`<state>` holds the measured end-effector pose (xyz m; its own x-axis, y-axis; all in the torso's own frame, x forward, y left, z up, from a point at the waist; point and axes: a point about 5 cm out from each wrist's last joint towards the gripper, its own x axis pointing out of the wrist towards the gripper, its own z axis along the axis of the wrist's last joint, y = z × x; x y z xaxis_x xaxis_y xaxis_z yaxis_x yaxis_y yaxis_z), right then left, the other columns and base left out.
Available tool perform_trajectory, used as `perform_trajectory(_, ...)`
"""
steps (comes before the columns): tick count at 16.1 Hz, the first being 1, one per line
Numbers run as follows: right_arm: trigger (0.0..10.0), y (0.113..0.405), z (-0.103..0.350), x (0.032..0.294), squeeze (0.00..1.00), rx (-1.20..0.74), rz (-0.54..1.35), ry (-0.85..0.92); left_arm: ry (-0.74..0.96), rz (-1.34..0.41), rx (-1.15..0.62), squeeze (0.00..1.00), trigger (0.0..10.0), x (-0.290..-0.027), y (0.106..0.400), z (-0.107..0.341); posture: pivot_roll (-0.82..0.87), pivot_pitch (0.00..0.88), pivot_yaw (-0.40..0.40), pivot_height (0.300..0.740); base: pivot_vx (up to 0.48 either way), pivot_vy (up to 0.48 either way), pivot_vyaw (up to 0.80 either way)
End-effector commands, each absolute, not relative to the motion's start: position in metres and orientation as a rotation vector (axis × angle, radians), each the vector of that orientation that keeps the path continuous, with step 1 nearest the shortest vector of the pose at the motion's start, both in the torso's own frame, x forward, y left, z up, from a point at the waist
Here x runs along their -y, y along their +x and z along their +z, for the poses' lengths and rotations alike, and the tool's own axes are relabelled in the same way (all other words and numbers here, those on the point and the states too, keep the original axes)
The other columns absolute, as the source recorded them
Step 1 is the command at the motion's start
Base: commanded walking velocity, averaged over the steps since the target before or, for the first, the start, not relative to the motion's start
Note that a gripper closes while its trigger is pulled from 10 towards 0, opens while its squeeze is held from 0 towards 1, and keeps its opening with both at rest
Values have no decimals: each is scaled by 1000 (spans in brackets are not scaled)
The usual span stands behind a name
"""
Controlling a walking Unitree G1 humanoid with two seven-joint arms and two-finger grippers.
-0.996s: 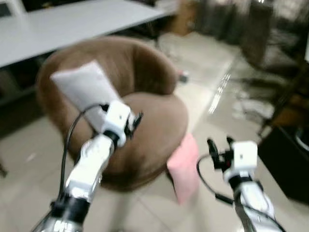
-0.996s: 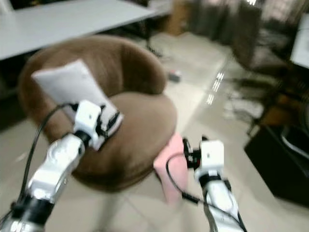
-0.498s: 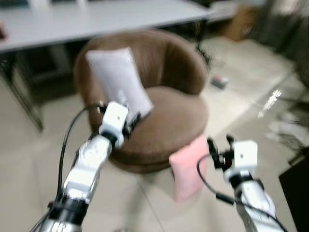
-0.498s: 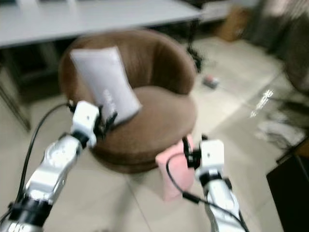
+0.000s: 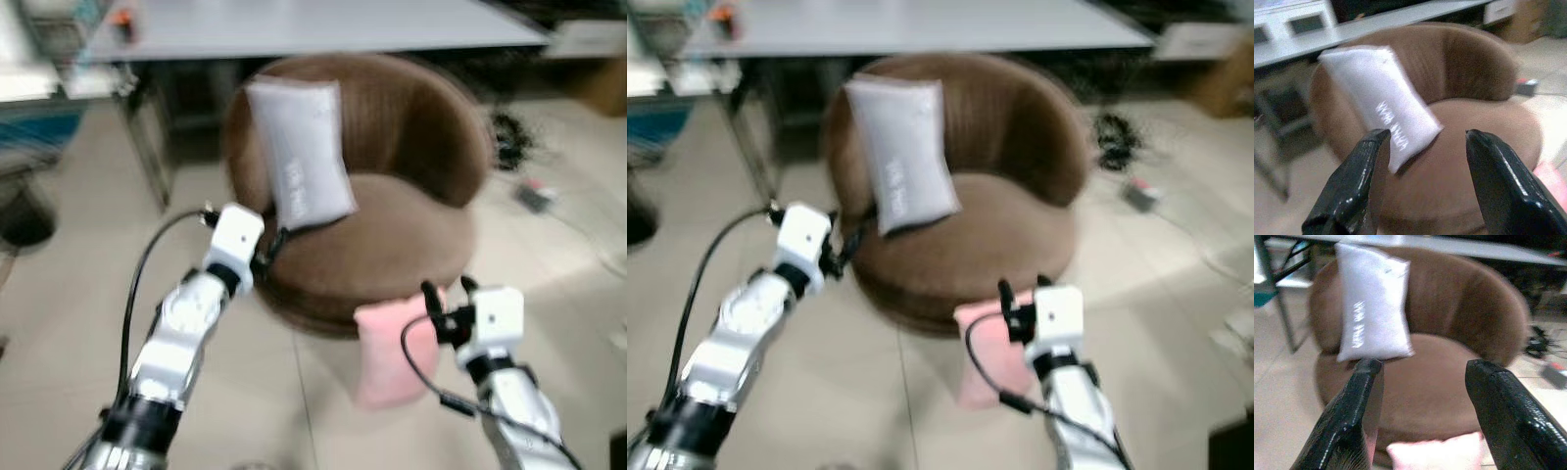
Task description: Move the pillow to the sofa from floor
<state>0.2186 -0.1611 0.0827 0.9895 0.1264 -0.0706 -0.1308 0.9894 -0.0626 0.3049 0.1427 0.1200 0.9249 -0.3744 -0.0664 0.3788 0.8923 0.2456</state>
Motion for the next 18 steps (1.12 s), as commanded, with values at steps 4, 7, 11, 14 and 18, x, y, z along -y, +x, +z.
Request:
perform_trajectory(4,10000,221,83,162,0,-59,135,-79,272,-383,-8,0,10000,-144,306,121,61,20,-14,740,0,-452,800)
perform_trajectory(7,10000,222,82,162,0,-60,137,-81,275,-376,-9,0,10000,-147,306,121,64,18,-16,740,0,-455,800)
perform_trajectory(11,10000,224,82,160,0,-54,146,-84,273,-365,-6,0,10000,-148,306,121,66,19,-22,740,0,-454,800)
perform_trajectory(14,10000,224,81,161,0,-53,147,-88,272,-366,-8,0,10000,-148,303,118,67,21,-21,740,0,-456,800)
perform_trajectory(18,10000,226,80,164,0,-50,119,-92,274,-368,-2,0,10000,-146,305,118,66,19,-17,740,0,-455,800)
